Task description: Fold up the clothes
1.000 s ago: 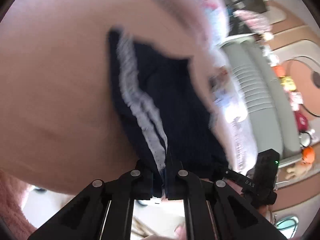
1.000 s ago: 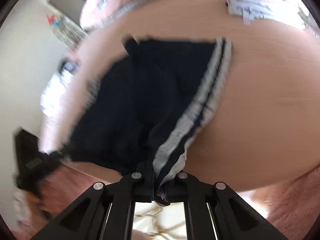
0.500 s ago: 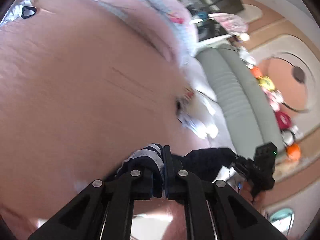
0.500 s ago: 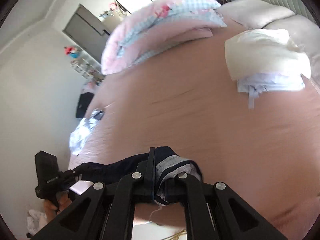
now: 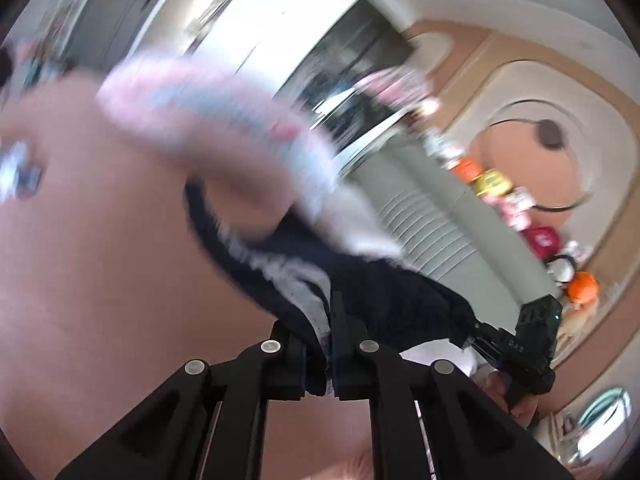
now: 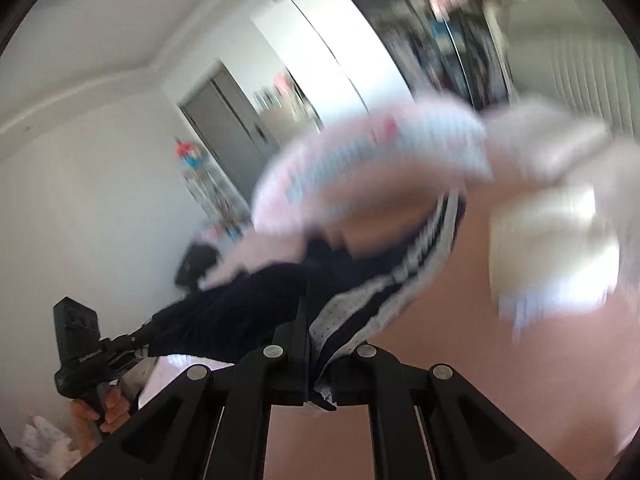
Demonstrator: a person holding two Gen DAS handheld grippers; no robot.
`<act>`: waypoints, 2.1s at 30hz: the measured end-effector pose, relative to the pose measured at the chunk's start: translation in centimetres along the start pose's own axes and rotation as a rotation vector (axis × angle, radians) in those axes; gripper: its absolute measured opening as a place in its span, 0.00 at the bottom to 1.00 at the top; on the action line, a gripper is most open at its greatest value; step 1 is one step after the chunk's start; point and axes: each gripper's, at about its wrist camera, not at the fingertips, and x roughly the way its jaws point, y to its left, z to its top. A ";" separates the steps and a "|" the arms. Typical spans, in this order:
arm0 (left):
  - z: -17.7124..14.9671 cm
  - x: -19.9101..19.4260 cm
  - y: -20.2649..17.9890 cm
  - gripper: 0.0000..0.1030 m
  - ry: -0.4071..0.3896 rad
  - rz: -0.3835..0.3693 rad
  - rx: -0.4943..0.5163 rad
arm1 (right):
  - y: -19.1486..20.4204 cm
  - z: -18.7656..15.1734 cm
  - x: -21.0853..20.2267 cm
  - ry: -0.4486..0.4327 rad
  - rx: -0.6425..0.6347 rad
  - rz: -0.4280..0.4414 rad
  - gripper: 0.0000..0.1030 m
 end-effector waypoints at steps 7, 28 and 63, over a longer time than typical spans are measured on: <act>-11.0 11.3 15.1 0.07 0.299 0.170 -0.305 | -11.3 -16.4 14.3 0.454 0.200 -0.230 0.07; -15.1 7.1 12.1 0.07 0.280 0.198 -0.158 | -8.5 -16.8 9.3 0.408 0.150 -0.244 0.06; -1.9 18.6 17.2 0.10 0.204 0.633 0.309 | -3.7 -7.6 32.4 0.557 -0.455 -0.255 0.33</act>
